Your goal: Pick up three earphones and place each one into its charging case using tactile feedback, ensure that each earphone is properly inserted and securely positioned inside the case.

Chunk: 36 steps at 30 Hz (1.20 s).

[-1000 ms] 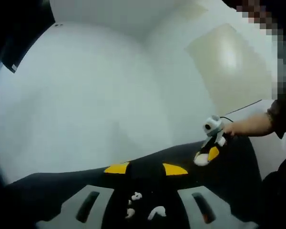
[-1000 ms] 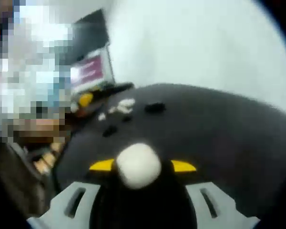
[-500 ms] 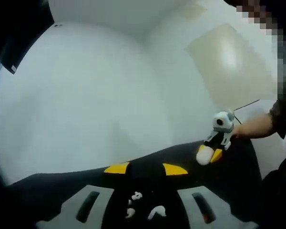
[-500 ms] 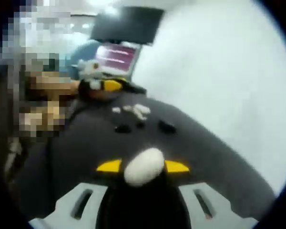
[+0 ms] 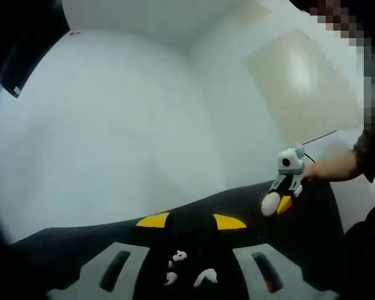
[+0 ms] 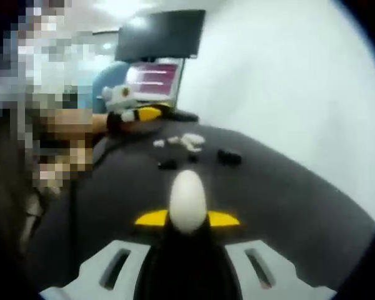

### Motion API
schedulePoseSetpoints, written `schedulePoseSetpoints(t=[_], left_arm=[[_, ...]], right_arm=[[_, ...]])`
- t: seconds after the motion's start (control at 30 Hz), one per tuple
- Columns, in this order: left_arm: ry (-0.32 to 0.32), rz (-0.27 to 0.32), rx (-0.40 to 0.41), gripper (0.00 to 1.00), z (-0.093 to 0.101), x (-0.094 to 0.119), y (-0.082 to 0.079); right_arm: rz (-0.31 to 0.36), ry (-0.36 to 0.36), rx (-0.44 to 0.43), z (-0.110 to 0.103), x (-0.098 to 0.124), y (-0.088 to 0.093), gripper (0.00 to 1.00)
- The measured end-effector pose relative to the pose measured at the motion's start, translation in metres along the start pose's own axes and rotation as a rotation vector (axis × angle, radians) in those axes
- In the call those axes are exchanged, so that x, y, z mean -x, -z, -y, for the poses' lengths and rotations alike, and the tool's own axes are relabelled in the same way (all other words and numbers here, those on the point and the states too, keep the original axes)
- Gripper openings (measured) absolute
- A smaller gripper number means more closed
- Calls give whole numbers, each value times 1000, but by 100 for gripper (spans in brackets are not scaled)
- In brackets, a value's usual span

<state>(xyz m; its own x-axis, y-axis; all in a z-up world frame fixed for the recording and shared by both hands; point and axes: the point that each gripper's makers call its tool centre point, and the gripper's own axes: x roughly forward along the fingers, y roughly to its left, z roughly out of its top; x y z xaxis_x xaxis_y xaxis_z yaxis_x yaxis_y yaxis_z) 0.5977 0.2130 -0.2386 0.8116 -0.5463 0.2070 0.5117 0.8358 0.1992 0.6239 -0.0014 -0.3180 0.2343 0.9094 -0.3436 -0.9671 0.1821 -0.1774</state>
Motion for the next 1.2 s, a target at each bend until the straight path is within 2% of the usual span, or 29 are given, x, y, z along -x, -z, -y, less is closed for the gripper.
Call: schedulePoseSetpoints(t=[0.2, 0.3, 0.37, 0.43, 0.5, 0.53, 0.57, 0.63, 0.77, 0.87, 0.93, 0.97, 1.0, 1.07, 1.13, 1.2], left_arm=[[10, -7, -6, 23, 3, -1, 1], [12, -14, -5, 23, 3, -1, 2], [15, -23, -6, 23, 4, -2, 4], [19, -29, -12, 23, 5, -2, 5], [22, -34, -15, 23, 6, -2, 6], [24, -37, -14, 23, 6, -2, 6], [26, -37, -14, 24, 6, -2, 6], [31, -33, -16, 24, 8, -2, 5], [54, -25, -19, 24, 14, -1, 3], [62, -61, -14, 24, 16, -3, 8], [92, -81, 1, 25, 22, -5, 11], [125, -94, 16, 25, 27, -6, 13], [151, -107, 39, 26, 32, -6, 14], [178, -114, 35, 26, 38, -9, 12], [205, -111, 107, 26, 52, -14, 7], [248, -154, 116, 27, 71, -21, 7]], right_arm=[[-20, -68, -46, -2, -3, 2, 23], [-17, -148, -6, -9, -8, -2, 23], [-10, -202, -22, -13, -10, -3, 23], [11, -241, -38, -17, -11, -6, 22], [63, -275, -79, -22, -11, -10, 22], [86, -273, -117, -23, -9, -11, 22], [78, -275, -111, -23, -7, -12, 22], [113, -302, -89, -33, -2, -18, 22], [91, -306, -2, -43, -4, -19, 22], [85, -311, 14, -47, -4, -16, 22], [47, -311, -13, -45, -6, -7, 22], [64, -312, -68, -44, -8, -8, 22], [46, -319, -74, -41, -7, -6, 22], [55, -321, -73, -40, -6, -6, 22], [61, -321, -65, -40, -6, -6, 22], [64, -322, -64, -41, -6, -7, 22]])
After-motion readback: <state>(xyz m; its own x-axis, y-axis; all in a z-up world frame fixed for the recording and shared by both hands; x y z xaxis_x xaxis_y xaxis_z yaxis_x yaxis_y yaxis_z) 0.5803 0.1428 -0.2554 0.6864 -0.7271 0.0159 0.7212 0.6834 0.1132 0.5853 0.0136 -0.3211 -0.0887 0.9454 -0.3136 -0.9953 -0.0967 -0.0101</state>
